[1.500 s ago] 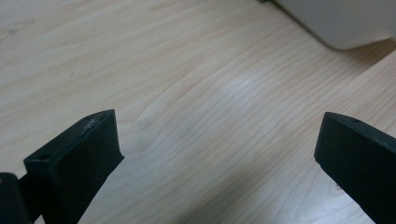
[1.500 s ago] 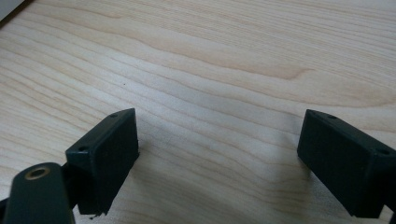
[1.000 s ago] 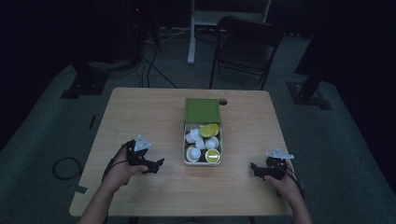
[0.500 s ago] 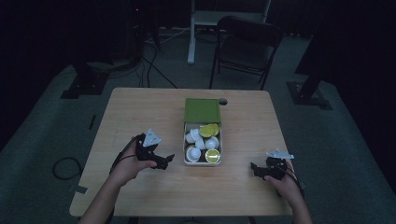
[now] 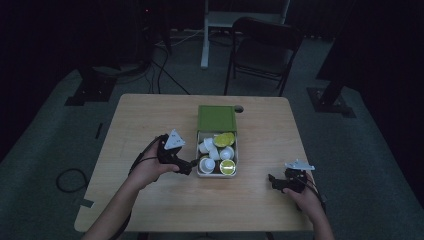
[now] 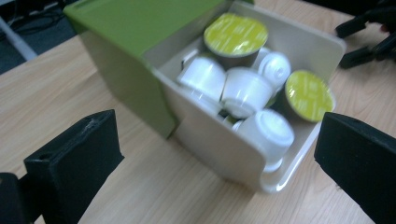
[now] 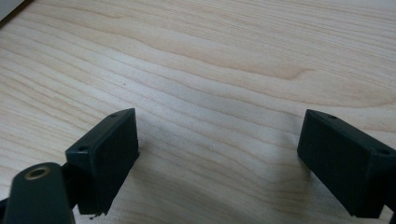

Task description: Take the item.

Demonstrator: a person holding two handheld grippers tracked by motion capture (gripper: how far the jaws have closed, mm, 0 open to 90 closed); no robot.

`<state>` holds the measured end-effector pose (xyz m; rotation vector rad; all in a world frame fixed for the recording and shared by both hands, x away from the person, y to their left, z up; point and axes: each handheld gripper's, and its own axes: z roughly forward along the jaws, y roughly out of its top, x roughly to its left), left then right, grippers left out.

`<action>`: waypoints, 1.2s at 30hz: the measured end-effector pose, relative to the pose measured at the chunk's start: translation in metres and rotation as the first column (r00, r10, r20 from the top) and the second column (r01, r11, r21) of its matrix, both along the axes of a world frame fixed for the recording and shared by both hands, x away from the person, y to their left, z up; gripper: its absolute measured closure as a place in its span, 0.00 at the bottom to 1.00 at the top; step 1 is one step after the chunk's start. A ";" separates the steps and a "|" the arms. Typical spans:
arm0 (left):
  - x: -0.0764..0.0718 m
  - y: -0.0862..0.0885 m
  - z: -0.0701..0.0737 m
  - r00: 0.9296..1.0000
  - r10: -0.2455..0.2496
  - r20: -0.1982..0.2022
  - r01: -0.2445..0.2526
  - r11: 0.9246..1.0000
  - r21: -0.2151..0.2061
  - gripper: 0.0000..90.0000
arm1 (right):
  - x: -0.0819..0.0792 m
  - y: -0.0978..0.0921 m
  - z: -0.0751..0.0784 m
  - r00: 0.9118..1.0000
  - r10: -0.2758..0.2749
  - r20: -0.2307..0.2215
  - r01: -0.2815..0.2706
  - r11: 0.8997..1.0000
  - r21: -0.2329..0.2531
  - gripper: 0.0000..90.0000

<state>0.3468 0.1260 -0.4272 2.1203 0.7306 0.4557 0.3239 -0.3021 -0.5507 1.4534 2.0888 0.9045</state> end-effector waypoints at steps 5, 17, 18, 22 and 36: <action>0.004 -0.013 0.004 1.000 -0.030 0.007 0.030 1.000 -0.010 0.01 | 0.000 0.000 0.000 1.000 0.001 0.002 -0.001 1.000 -0.002 0.13; 0.013 -0.040 0.006 0.997 -0.072 0.006 0.073 0.996 -0.051 0.04 | 0.000 0.000 0.000 1.000 0.001 0.001 -0.001 1.000 -0.001 0.13; 0.014 -0.042 0.006 0.997 -0.075 0.003 0.075 0.996 -0.052 0.04 | 0.000 0.000 0.000 1.000 0.001 0.001 -0.001 1.000 -0.001 0.13; 0.019 -0.049 0.004 0.997 -0.077 0.003 0.077 0.996 -0.045 0.04 | 0.000 0.000 0.000 1.000 0.001 0.001 -0.001 1.000 -0.001 0.13; 0.037 -0.071 -0.004 0.997 -0.069 -0.038 0.066 0.995 -0.071 0.06 | 0.000 0.000 0.000 1.000 0.003 0.001 -0.003 1.000 -0.002 0.13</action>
